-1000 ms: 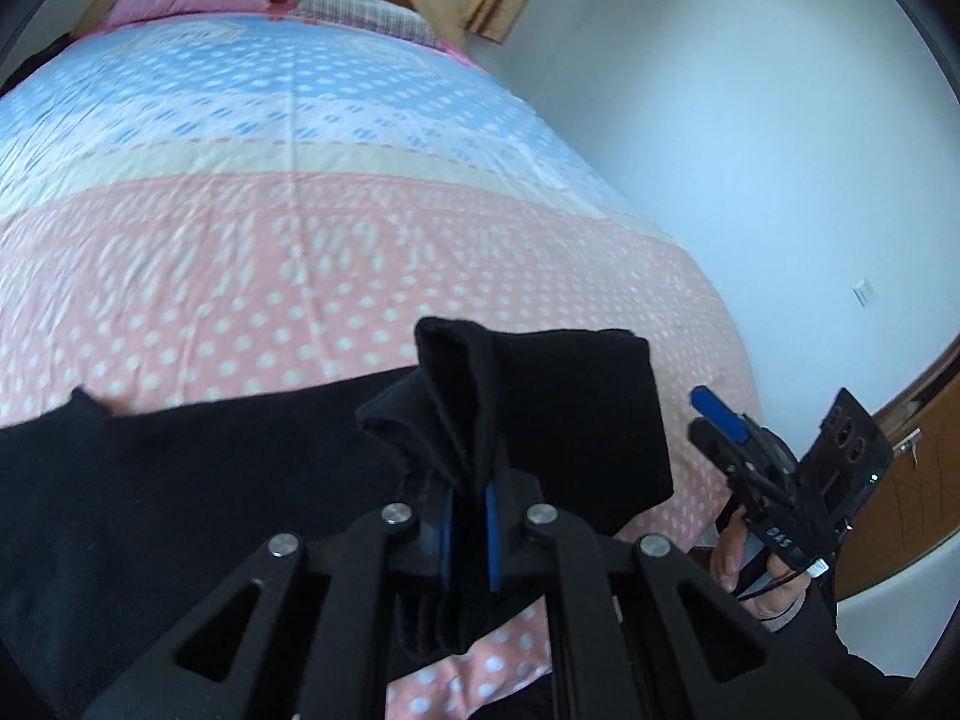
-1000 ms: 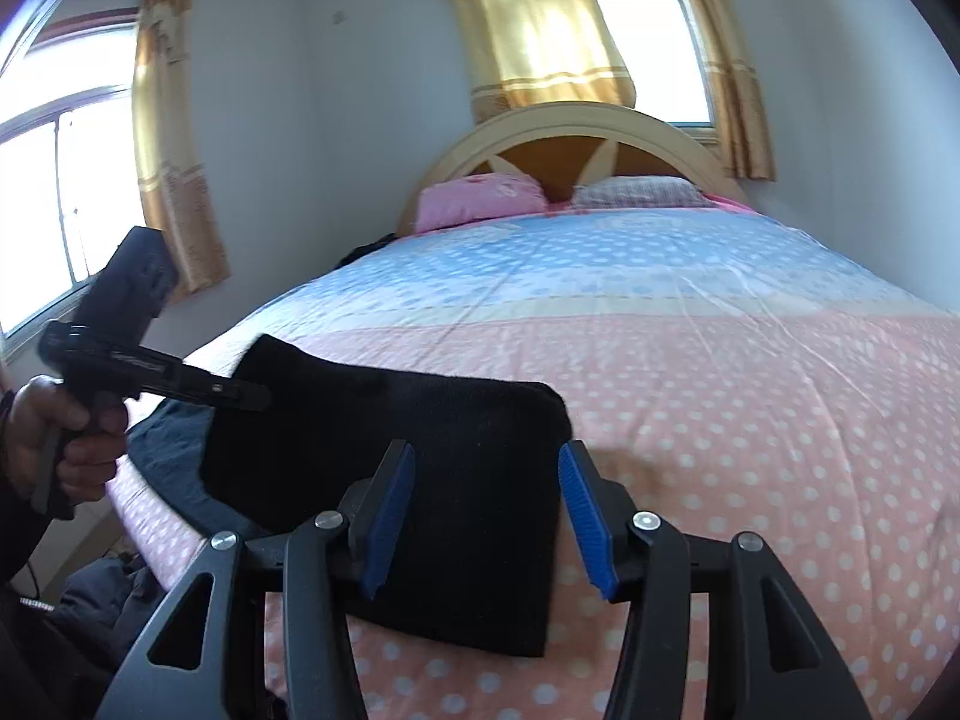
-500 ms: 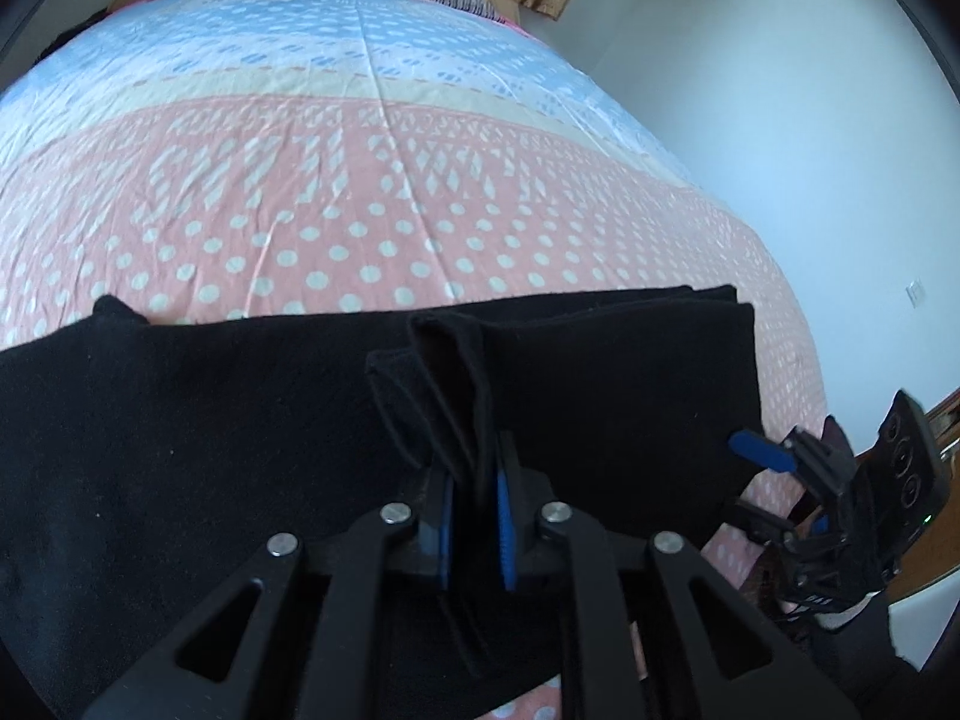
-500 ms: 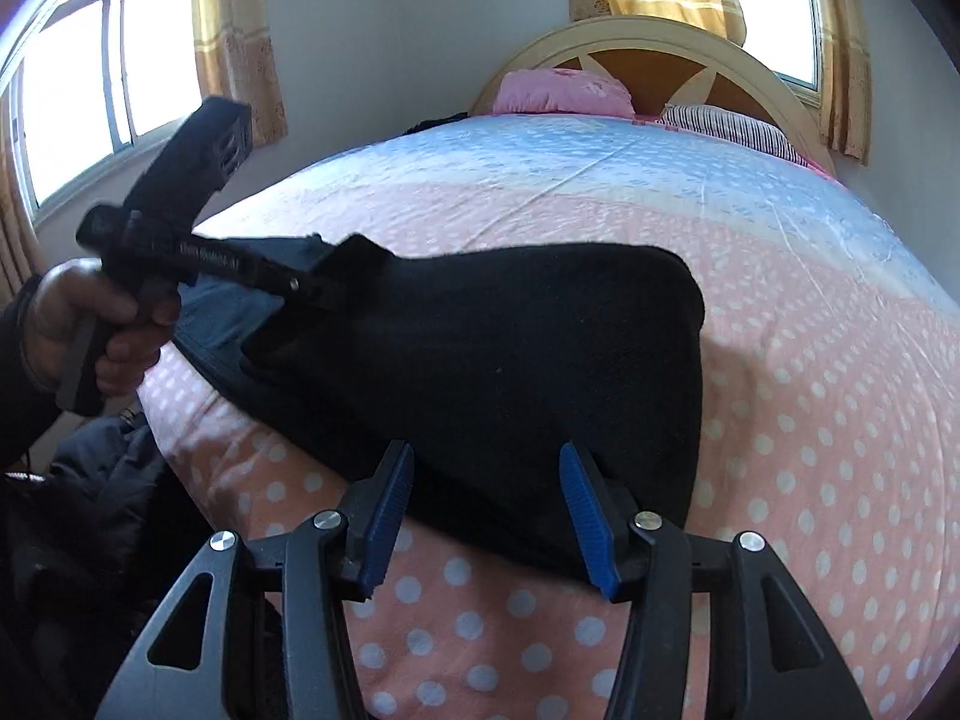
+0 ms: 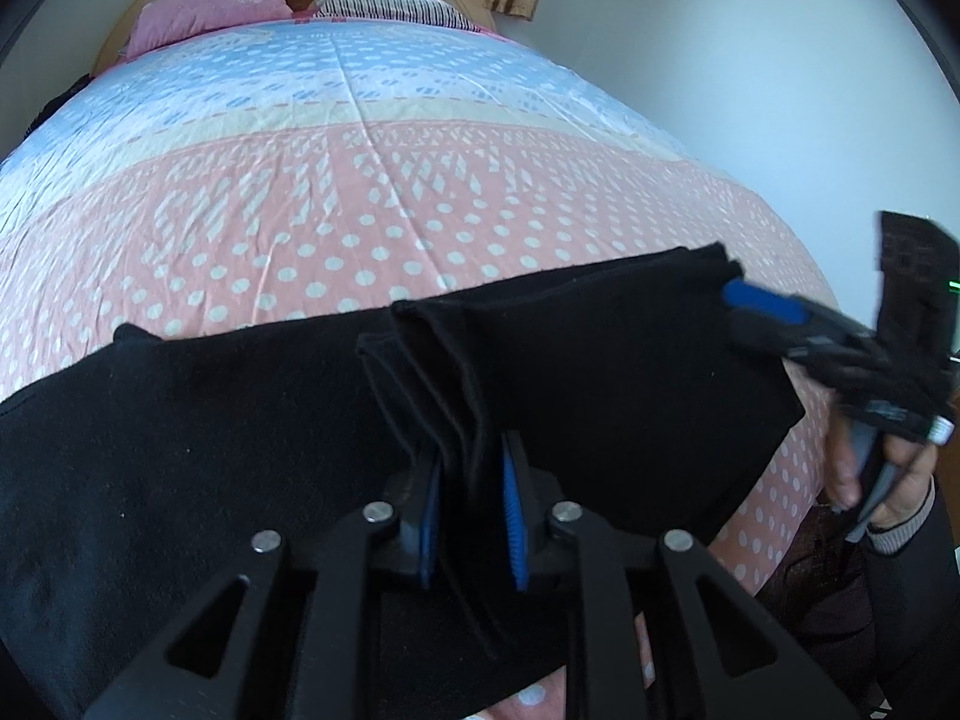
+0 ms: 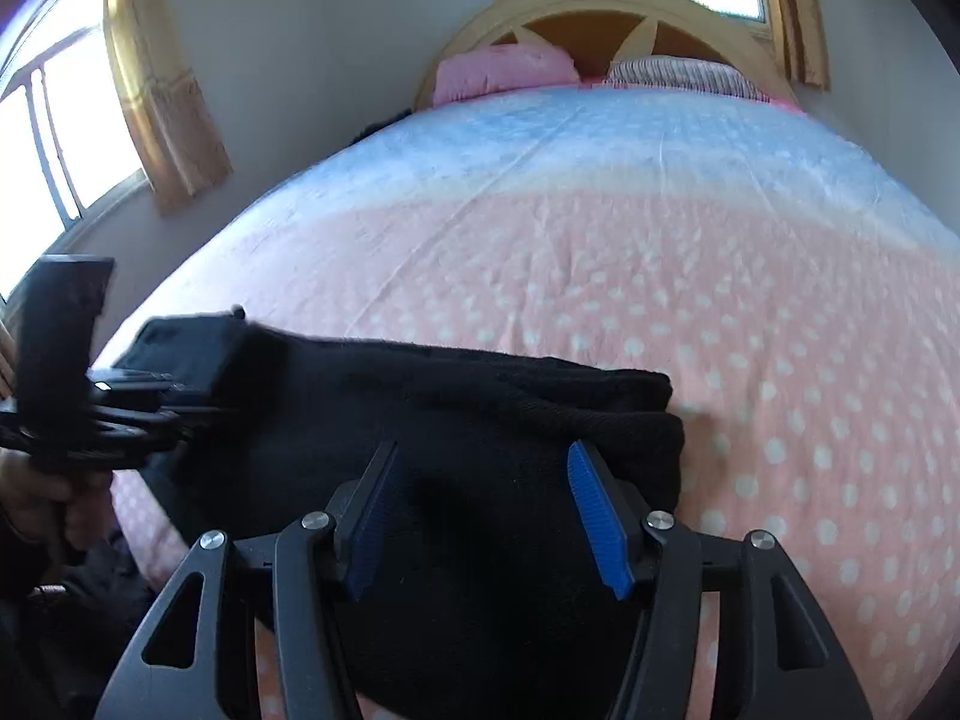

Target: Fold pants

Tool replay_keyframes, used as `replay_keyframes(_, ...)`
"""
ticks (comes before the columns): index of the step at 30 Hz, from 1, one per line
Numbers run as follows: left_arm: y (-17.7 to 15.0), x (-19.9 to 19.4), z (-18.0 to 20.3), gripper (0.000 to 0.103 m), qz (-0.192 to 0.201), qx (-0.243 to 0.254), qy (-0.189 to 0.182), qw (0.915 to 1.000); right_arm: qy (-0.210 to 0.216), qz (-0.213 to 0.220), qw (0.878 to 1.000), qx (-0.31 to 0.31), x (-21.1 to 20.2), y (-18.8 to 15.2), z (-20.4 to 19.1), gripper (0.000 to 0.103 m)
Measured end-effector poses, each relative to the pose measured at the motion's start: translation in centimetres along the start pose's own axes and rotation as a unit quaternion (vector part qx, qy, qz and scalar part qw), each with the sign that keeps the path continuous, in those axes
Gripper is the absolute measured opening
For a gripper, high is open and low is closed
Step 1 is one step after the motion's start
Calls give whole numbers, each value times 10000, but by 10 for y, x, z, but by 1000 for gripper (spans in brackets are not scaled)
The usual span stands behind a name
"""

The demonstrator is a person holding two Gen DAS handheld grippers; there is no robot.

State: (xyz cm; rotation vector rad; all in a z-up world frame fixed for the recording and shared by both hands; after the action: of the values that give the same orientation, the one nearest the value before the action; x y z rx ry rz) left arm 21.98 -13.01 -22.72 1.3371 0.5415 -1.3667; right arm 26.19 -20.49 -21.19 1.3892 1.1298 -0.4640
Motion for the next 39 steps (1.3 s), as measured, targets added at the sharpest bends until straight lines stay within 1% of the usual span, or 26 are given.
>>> replay_keyframes(2, -1, -2, 1, 36, 9, 24, -61, 10000, -36, 164, 9998, -50, -9, 4, -3, 59)
replay_keyframes(3, -2, -4, 3, 39, 32, 47, -69, 10000, -77, 272, 9996, -96, -15, 5, -4, 58)
replay_keyframes(5, -4, -14, 1, 58, 156, 141, 103, 9997, -236, 683, 9972, -213, -34, 8, -9, 59)
replay_keyframes(7, -7, -28, -6, 64, 355, 251, 333, 9985, -216, 880, 9955, -289, -46, 9, -16, 59)
replay_keyframes(10, -14, -55, -33, 66, 582, 341, 770, 9947, -138, 1071, 9931, -451, -57, 10, -29, 59)
replay_keyframes(12, -21, -73, -65, 68, 670, 268, 1159, 9906, -166, 1001, 9927, -646, -58, 11, -43, 59)
replay_keyframes(14, -32, -91, -107, 70, 663, 73, 1562, 9855, -139, 916, 9911, -959, -57, 9, -64, 59)
replay_keyframes(17, -52, -120, -178, 71, 630, -492, 2057, 9753, -82, 814, 9864, -1425, -54, 0, -97, 59)
replay_keyframes(21, -81, -149, -251, 71, 685, -1264, 2326, 9619, -66, 699, 9801, -1857, -43, -9, -125, 59)
replay_keyframes(25, -107, -153, -298, 71, 672, -1853, 2285, 9534, -105, 666, 9778, -1986, -33, -16, -134, 59)
replay_keyframes(26, -113, -149, -307, 68, 643, -1982, 2237, 9521, -77, 644, 9783, -1966, -30, -17, -133, 59)
replay_keyframes(29, -126, -136, -320, 64, 608, -2251, 1879, 9541, -25, 586, 9809, -1853, -24, -21, -129, 59)
replay_keyframes(31, -129, -128, -319, 63, 704, -2414, 1450, 9569, -20, 566, 9819, -1807, -22, -23, -128, 59)
replay_keyframes(32, -130, -126, -318, 63, 761, -2479, 1292, 9571, -12, 559, 9822, -1791, -21, -24, -127, 59)
replay_keyframes(34, -132, -127, -317, 63, 858, -2551, 1181, 9558, -12, 558, 9823, -1786, -20, -24, -127, 59)
replay_keyframes(35, -131, -127, -316, 63, 878, -2530, 1152, 9566, -14, 556, 9824, -1783, -19, -25, -127, 59)
replay_keyframes(37, -132, -128, -314, 63, 865, -2490, 1174, 9574, -27, 558, 9826, -1772, -18, -25, -127, 59)
replay_keyframes(38, -127, -125, -311, 57, 844, -2452, 1063, 9599, -26, 563, 9827, -1763, -19, -25, -127, 59)
replay_keyframes(39, -126, -122, -304, 55, 791, -2382, 926, 9636, -14, 568, 9829, -1752, -19, -26, -127, 59)
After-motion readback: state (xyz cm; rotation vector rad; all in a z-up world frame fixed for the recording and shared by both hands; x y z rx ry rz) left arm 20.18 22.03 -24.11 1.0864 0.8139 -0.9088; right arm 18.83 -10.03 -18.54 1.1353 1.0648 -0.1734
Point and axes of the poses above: each gripper's, at about its wrist camera, not at the fingertips, and x roughly the way its jaws point, z to its right, y to its top, the point moved 10 cm from there along x, roughly the way its jaws point, and after that the axes turned 14 degrees about -z, right-handed, at the moved point
